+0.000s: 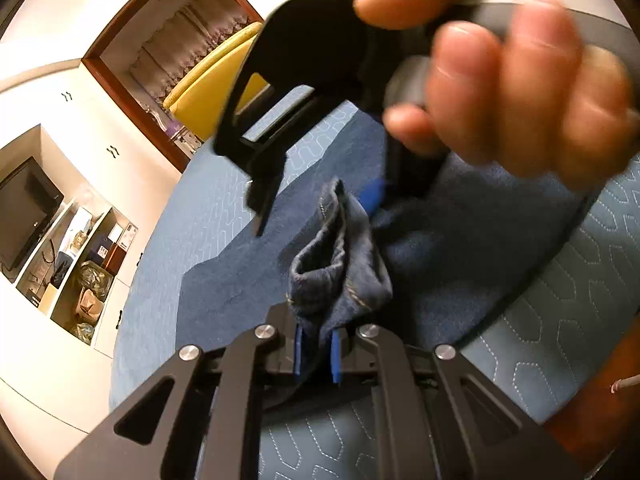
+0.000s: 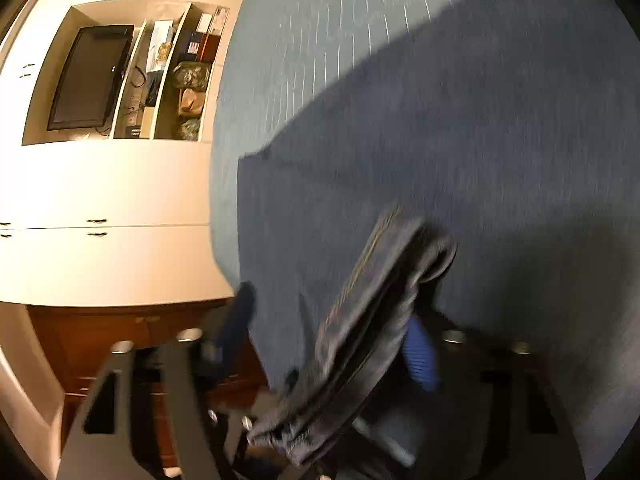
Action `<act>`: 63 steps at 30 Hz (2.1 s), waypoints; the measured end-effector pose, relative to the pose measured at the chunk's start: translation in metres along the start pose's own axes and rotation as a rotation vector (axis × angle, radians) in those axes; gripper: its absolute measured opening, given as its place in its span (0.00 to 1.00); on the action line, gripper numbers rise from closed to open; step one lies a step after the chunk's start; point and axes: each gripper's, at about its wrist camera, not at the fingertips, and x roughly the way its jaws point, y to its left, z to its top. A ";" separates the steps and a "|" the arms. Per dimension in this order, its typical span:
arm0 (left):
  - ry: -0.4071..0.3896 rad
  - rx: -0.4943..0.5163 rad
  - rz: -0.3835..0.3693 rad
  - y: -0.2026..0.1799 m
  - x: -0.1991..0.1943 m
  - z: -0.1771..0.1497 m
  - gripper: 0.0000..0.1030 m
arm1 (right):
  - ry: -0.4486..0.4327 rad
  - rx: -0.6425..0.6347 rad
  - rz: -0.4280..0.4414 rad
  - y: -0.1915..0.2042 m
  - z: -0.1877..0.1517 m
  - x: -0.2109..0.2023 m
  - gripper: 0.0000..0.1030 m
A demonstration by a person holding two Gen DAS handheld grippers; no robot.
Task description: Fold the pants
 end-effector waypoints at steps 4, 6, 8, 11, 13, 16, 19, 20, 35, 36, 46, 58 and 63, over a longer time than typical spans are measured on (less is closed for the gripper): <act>-0.004 -0.021 0.003 -0.001 0.000 0.000 0.08 | -0.104 -0.141 -0.186 0.018 -0.003 -0.009 0.14; -0.019 -0.015 0.010 -0.006 0.000 0.002 0.08 | -0.159 -0.220 -0.267 0.026 -0.011 -0.013 0.12; -0.030 -0.011 0.016 -0.012 0.002 0.005 0.08 | -0.220 -0.299 -0.345 0.033 -0.018 -0.016 0.11; -0.016 0.032 0.019 -0.032 0.014 0.006 0.15 | -0.255 -0.359 -0.436 0.032 -0.021 -0.014 0.10; -0.004 0.051 0.022 -0.041 0.018 0.004 0.24 | -0.251 -0.386 -0.482 0.027 -0.021 -0.008 0.10; -0.006 0.085 0.046 -0.054 0.017 0.004 0.31 | -0.252 -0.414 -0.514 0.019 -0.021 0.000 0.10; 0.003 0.067 0.032 -0.054 0.018 0.006 0.26 | -0.254 -0.429 -0.516 0.014 -0.021 0.002 0.10; 0.014 0.055 0.010 -0.055 0.020 0.006 0.16 | -0.255 -0.436 -0.519 0.014 -0.021 0.003 0.11; 0.002 0.056 0.011 -0.055 0.021 0.021 0.10 | -0.311 -0.472 -0.541 0.008 -0.029 -0.020 0.10; 0.006 0.059 0.006 -0.057 0.023 0.020 0.10 | -0.305 -0.467 -0.543 0.005 -0.028 -0.019 0.10; 0.005 0.047 -0.002 -0.048 0.031 0.014 0.10 | -0.294 -0.466 -0.551 -0.001 -0.025 -0.009 0.10; 0.005 0.054 0.032 -0.064 0.026 0.013 0.12 | -0.261 -0.420 -0.452 -0.009 -0.014 -0.013 0.16; 0.002 0.115 0.108 -0.076 0.027 0.012 0.14 | -0.209 -0.226 -0.189 -0.044 0.009 -0.029 0.21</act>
